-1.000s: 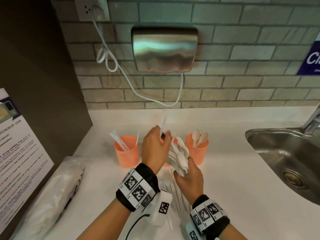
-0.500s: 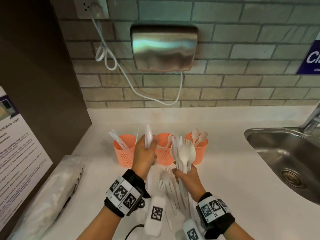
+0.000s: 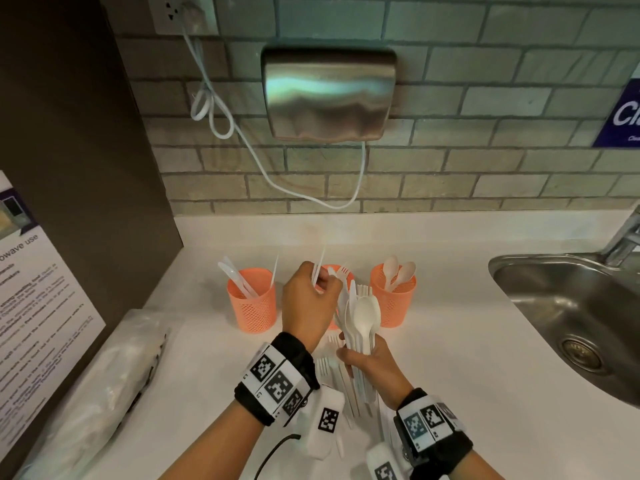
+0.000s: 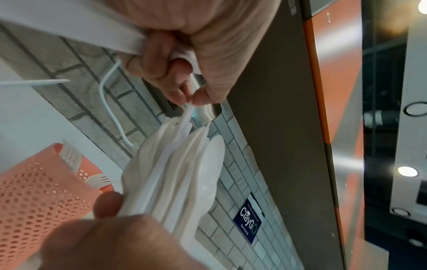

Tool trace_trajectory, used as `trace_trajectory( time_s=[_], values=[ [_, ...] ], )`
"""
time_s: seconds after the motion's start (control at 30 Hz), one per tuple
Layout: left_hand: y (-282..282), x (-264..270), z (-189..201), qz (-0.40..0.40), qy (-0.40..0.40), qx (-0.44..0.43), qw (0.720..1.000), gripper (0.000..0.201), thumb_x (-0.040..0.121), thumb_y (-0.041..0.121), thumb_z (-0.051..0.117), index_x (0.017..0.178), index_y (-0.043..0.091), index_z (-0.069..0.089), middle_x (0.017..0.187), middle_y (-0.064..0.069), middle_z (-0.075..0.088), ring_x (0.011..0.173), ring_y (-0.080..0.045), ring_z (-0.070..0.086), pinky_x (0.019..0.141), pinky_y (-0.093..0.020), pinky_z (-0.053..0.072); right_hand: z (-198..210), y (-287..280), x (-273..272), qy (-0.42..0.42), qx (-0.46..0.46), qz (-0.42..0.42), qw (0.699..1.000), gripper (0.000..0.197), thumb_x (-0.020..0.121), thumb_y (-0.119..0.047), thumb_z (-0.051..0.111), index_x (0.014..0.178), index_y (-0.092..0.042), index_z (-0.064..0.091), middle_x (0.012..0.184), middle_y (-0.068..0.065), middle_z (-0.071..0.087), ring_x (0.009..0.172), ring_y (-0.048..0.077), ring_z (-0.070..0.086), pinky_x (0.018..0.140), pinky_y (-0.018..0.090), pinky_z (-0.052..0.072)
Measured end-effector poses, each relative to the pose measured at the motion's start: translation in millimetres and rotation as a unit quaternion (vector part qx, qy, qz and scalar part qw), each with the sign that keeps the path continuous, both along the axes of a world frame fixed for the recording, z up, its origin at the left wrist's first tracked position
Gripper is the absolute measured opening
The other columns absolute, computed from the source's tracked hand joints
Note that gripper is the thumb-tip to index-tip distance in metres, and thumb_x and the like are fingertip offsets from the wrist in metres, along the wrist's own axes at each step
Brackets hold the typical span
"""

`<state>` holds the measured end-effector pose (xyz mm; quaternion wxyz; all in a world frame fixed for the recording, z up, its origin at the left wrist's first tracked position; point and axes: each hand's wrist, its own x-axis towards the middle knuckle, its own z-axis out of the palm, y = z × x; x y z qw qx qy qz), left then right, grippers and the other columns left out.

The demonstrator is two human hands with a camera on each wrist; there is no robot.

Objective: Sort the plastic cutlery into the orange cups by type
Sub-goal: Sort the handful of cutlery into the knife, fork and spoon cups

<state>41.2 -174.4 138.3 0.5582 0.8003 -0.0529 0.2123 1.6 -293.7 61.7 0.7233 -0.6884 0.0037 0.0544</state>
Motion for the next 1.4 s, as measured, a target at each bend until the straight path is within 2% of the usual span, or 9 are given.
trace_trajectory(
  time_s=[0.3, 0.37, 0.47, 0.6, 0.77, 1.0, 1.13, 1.23, 1.4],
  values=[
    [-1.4, 2.9, -1.7, -0.020, -0.003, 0.016, 1.000, 0.016, 0.088, 0.013, 0.058, 0.077, 0.013, 0.046, 0.063, 0.009, 0.050, 0.057, -0.006, 0.049, 0.052, -0.010, 0.037, 1.1, 1.0, -0.1, 0.015, 0.004, 0.016, 1.000, 0.020, 0.064, -0.013, 0.064, 0.083, -0.010, 0.057, 0.058, -0.001, 0.054, 0.045, 0.005, 0.051, 0.049, 0.020, 0.045],
    [2.1, 8.7, 9.1, -0.012, 0.000, -0.037, 0.999, 0.012, 0.092, 0.016, 0.051, 0.085, 0.011, 0.044, 0.064, 0.009, 0.056, 0.057, -0.007, 0.053, 0.055, -0.019, 0.041, -1.7, 0.2, -0.7, 0.023, 0.009, 0.028, 0.999, 0.022, 0.064, -0.012, 0.065, 0.085, -0.008, 0.058, 0.056, -0.002, 0.054, 0.044, 0.007, 0.050, 0.048, 0.021, 0.044],
    [9.8, 17.4, 22.6, 0.010, 0.001, -0.144, 0.990, 0.008, 0.097, 0.020, 0.043, 0.096, 0.013, 0.039, 0.062, 0.005, 0.061, 0.052, -0.003, 0.057, 0.052, -0.015, 0.045, -3.2, -1.1, -1.3, 0.033, 0.022, 0.046, 0.998, 0.019, 0.065, -0.010, 0.062, 0.083, -0.007, 0.057, 0.048, -0.006, 0.053, 0.040, 0.008, 0.046, 0.046, 0.021, 0.041],
    [24.2, 26.7, 20.5, 0.068, 0.031, -0.226, 0.971, 0.015, 0.099, 0.021, 0.037, 0.097, 0.010, 0.047, 0.062, 0.002, 0.041, 0.054, -0.011, 0.040, 0.047, -0.011, 0.035, -4.8, -3.4, -1.0, 0.070, 0.085, 0.057, 0.992, 0.028, 0.059, -0.009, 0.064, 0.085, -0.008, 0.053, 0.050, -0.002, 0.048, 0.041, 0.012, 0.043, 0.043, 0.024, 0.039],
    [32.9, 21.6, 0.7, -0.040, 0.184, -0.294, 0.937, 0.011, 0.098, 0.014, 0.040, 0.100, 0.008, 0.050, 0.059, -0.001, 0.034, 0.043, -0.012, 0.042, 0.039, -0.020, 0.037, -0.8, -9.6, -0.4, 0.123, 0.207, 0.084, 0.967, 0.038, 0.053, -0.012, 0.068, 0.086, -0.012, 0.049, 0.050, -0.003, 0.041, 0.040, 0.010, 0.039, 0.040, 0.020, 0.036],
    [20.0, -3.0, -11.4, -0.161, 0.223, -0.176, 0.945, 0.016, 0.088, 0.019, 0.062, 0.075, 0.011, 0.057, 0.043, 0.009, 0.033, 0.029, -0.003, 0.023, 0.032, -0.012, 0.019, 5.3, -7.1, -2.0, 0.141, 0.246, 0.155, 0.946, 0.031, 0.058, -0.011, 0.066, 0.084, -0.012, 0.050, 0.048, -0.004, 0.039, 0.038, 0.007, 0.037, 0.040, 0.018, 0.036],
    [16.5, -4.0, -6.8, -0.154, 0.201, -0.143, 0.957, 0.029, 0.089, 0.014, 0.060, 0.062, 0.007, 0.052, 0.035, 0.009, 0.042, 0.026, -0.002, 0.027, 0.032, -0.012, 0.021, 4.8, -6.2, -5.1, 0.146, 0.223, 0.175, 0.948, 0.029, 0.059, -0.012, 0.064, 0.084, -0.012, 0.050, 0.048, -0.002, 0.043, 0.038, 0.009, 0.040, 0.041, 0.020, 0.037],
    [16.1, -1.4, -3.1, -0.137, 0.185, -0.136, 0.964, 0.025, 0.088, 0.008, 0.057, 0.064, 0.007, 0.055, 0.057, -0.004, 0.053, 0.028, -0.002, 0.031, 0.032, -0.011, 0.024, 3.8, -8.0, -5.9, 0.149, 0.219, 0.173, 0.949, 0.029, 0.059, -0.012, 0.064, 0.084, -0.012, 0.050, 0.048, -0.002, 0.045, 0.039, 0.009, 0.041, 0.041, 0.020, 0.038],
    [17.5, 11.0, -1.6, -0.070, 0.126, -0.130, 0.981, 0.025, 0.093, 0.015, 0.053, 0.068, 0.017, 0.051, 0.055, 0.002, 0.045, 0.045, -0.008, 0.040, 0.043, -0.019, 0.030, 2.3, -10.3, -7.7, 0.149, 0.215, 0.175, 0.949, 0.030, 0.059, -0.010, 0.064, 0.086, -0.011, 0.049, 0.048, 0.000, 0.044, 0.038, 0.010, 0.040, 0.040, 0.020, 0.037]
  ],
)
